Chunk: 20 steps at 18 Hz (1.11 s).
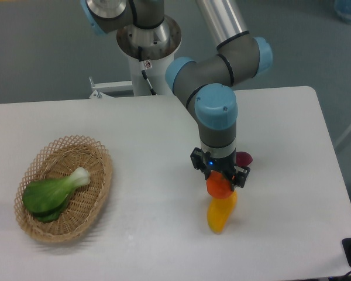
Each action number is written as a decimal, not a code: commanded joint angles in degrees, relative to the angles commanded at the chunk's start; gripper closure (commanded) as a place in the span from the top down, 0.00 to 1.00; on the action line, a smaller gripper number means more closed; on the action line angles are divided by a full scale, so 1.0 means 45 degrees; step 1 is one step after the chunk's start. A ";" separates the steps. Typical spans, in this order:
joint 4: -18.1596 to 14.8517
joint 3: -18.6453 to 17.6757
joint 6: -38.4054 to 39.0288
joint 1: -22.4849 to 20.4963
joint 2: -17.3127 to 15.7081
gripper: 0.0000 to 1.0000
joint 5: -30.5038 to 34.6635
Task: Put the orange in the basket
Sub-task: 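Lift the held orange upward with the gripper, away from the yellow fruit, then carry the orange over to the wicker basket beside the bok choy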
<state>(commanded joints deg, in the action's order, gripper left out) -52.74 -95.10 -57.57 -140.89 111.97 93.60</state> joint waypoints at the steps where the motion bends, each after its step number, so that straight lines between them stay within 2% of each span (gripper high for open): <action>1: 0.0000 -0.0019 0.0000 0.0000 0.0000 0.58 0.0019; 9: 0.0039 0.0078 0.0078 0.0156 -0.0039 0.59 -0.0176; 13: 0.0059 -0.0020 0.0351 0.0566 -0.0039 0.59 -0.0176; 20: 0.0156 -0.0039 0.1013 0.1951 0.0078 0.59 -0.0137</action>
<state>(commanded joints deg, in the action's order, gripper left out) -52.03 -95.27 -53.01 -132.11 112.32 92.99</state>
